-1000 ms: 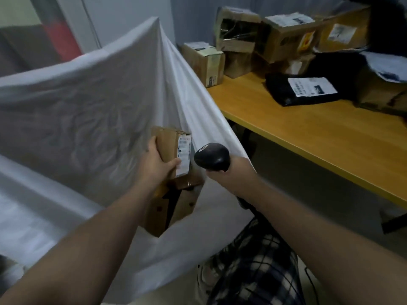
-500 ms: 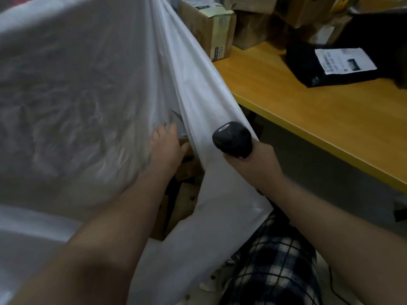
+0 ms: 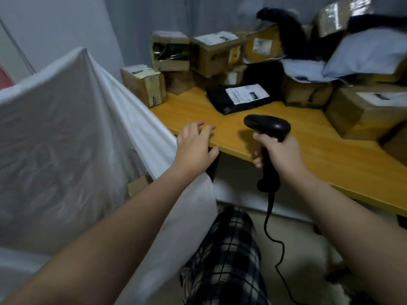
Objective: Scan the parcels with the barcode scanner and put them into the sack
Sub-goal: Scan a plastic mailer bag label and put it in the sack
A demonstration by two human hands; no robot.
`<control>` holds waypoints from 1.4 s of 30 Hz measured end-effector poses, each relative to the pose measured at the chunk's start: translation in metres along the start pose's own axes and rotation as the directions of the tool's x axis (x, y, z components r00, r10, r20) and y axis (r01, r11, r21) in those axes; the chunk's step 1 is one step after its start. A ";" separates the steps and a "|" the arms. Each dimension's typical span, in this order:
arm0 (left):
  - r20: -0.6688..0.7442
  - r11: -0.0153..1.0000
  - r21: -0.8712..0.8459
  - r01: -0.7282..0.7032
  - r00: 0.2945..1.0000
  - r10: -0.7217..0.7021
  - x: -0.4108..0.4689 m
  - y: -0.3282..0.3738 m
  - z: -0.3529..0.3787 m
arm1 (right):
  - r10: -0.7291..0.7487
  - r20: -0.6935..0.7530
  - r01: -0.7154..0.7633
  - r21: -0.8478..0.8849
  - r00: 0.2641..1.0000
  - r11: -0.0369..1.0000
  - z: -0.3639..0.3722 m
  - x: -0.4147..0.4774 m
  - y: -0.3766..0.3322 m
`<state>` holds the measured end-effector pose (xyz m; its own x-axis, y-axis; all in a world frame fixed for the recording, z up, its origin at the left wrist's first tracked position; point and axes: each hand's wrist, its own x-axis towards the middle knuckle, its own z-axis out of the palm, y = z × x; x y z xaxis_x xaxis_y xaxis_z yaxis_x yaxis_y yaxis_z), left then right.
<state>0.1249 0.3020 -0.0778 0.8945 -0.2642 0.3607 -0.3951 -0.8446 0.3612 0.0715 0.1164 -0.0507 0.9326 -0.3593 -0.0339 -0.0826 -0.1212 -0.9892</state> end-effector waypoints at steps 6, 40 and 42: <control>0.194 0.989 0.128 -0.079 0.980 0.054 0.073 0.042 0.024 | 0.108 -0.037 -0.101 0.149 0.994 0.984 -0.075 0.015 -0.009; 0.589 0.809 -0.108 -0.578 0.618 0.520 0.002 0.074 0.016 | -0.003 0.048 0.016 -0.270 0.999 0.963 -0.110 -0.011 -0.044; 0.592 0.792 -0.092 -0.603 0.607 0.531 0.005 0.078 0.017 | 0.061 0.061 -0.034 -0.372 0.996 0.928 -0.113 -0.007 -0.044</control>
<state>0.1015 0.2266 -0.0626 0.4568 -0.8841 -0.0985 -0.8719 -0.4669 0.1477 0.0287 0.0203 0.0091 0.9455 -0.3090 -0.1027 -0.2390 -0.4442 -0.8635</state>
